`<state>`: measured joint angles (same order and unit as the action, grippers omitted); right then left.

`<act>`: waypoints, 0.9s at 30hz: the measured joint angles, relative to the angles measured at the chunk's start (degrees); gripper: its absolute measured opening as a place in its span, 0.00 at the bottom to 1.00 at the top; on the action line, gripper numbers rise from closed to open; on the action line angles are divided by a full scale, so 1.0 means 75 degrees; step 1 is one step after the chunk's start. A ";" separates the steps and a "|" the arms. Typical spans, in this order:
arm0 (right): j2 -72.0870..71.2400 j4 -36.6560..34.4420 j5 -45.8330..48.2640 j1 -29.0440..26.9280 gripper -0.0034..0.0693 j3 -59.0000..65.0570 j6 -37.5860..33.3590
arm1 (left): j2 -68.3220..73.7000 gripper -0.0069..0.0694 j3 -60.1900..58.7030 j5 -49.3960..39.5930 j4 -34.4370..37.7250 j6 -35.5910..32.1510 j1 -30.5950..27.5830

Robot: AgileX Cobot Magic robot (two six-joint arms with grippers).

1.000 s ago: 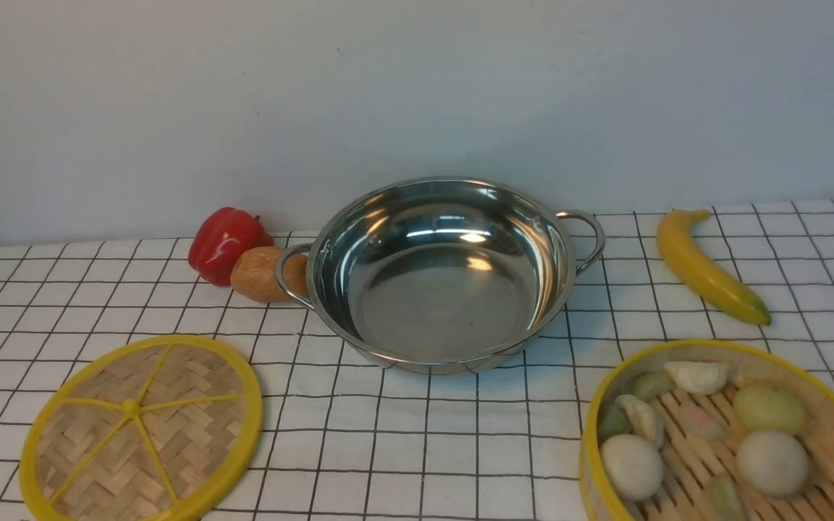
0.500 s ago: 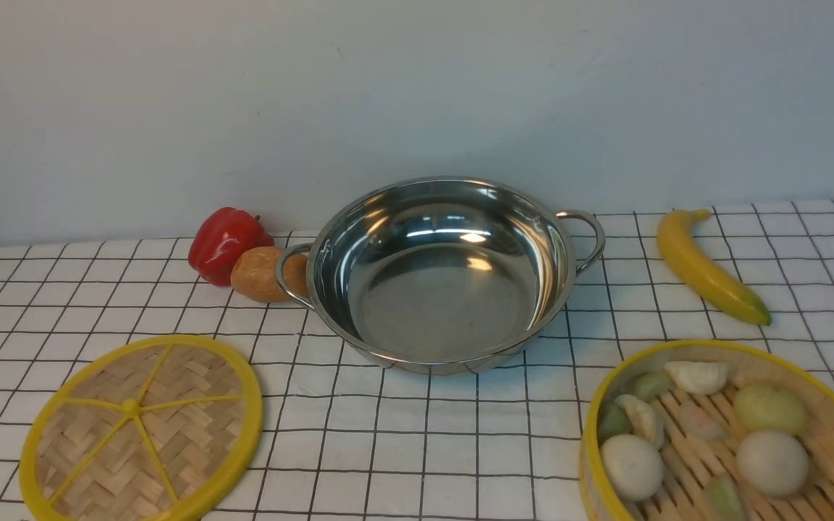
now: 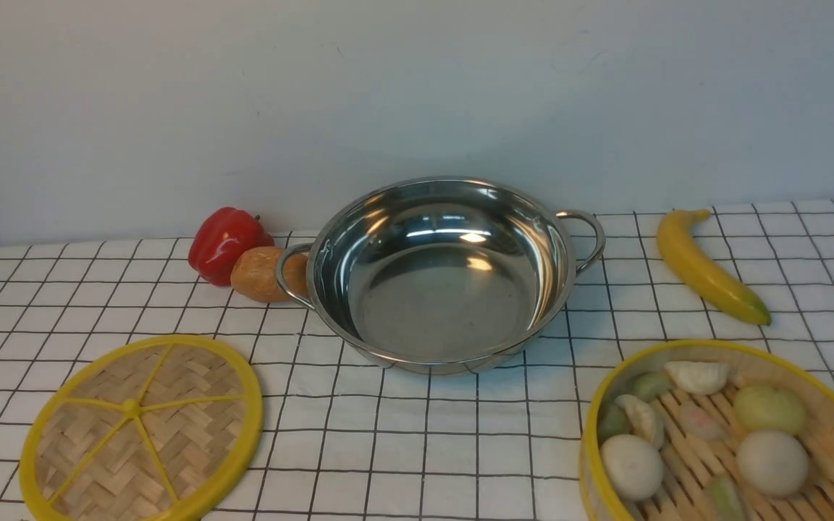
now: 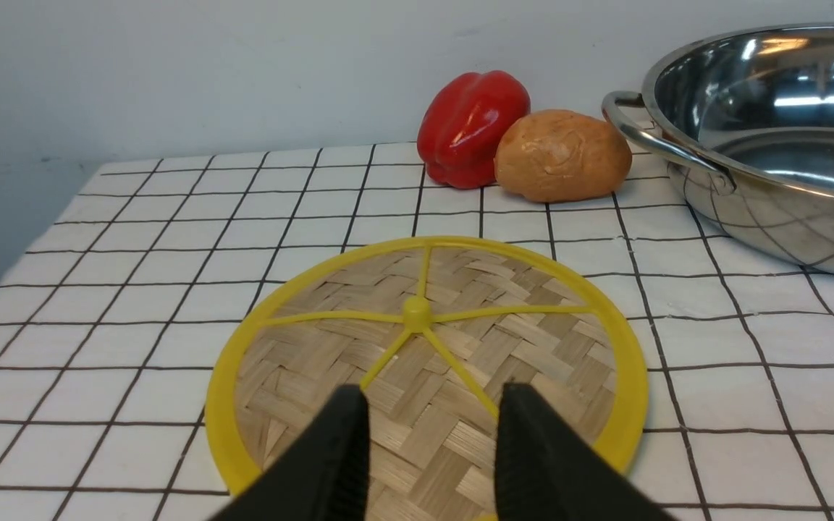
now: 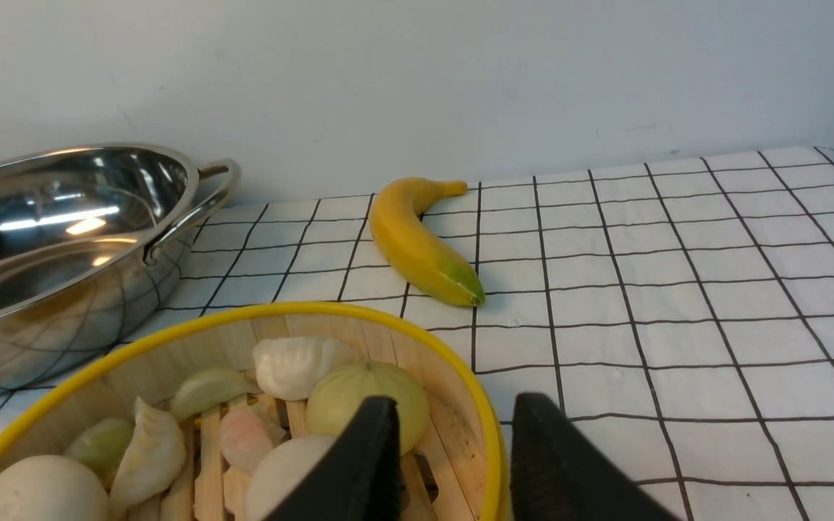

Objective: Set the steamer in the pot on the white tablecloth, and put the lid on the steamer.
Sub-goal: 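Reach for and grasp the rim of the bamboo steamer holding the buns with the right gripper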

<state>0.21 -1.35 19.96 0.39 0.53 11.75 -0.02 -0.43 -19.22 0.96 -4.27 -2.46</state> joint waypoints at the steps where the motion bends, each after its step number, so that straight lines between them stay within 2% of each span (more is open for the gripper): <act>1: 0.0000 0.0000 -0.0082 0.0000 0.38 0.0000 0.0065 | 0.0000 0.41 0.0000 0.0000 0.0000 0.0000 0.0000; 5: 0.0000 -0.0125 -0.0887 0.0000 0.38 -0.0027 0.0709 | 0.0000 0.41 0.0000 0.0000 0.0000 0.0000 0.0000; 8: -0.0006 -0.0178 -0.0967 0.0000 0.38 -0.0401 0.0857 | 0.0000 0.41 0.0000 0.0000 0.0000 0.0000 0.0000; 12: 0.0049 -0.0434 -0.0899 0.0000 0.38 -0.1805 0.0938 | 0.0000 0.41 0.0000 0.0000 0.0000 0.0000 0.0000; 14: 0.0186 -0.0589 -0.0626 0.0000 0.38 -0.2253 0.0937 | 0.0000 0.41 0.0000 0.0000 0.0000 0.0000 0.0000; 16: 0.0563 -0.1082 0.0391 0.0000 0.38 -0.3262 0.0850 | 0.0000 0.41 0.0000 0.0000 0.0000 0.0000 0.0000; 19: 0.0786 -0.1434 0.1010 0.0000 0.38 -0.3838 0.0804 | 0.0000 0.41 0.0000 0.0000 0.0000 0.0000 0.0000; 24: 0.1222 -0.2015 0.1484 0.0000 0.38 -0.4368 0.0698 | 0.0000 0.41 0.0000 0.0000 0.0000 0.0000 0.0000; 26: 0.1456 -0.2130 0.2245 0.0000 0.38 -0.4640 0.0361 | 0.0000 0.41 0.0000 0.0000 0.0000 0.0000 0.0000; 27: 0.1783 -0.2257 0.3261 0.0000 0.38 -0.4945 -0.0113 | 0.0000 0.41 0.0000 0.0000 0.0000 0.0000 0.0000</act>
<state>13.58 -18.28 44.42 0.39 -36.56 10.90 -0.02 -0.43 -19.22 0.96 -4.27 -2.46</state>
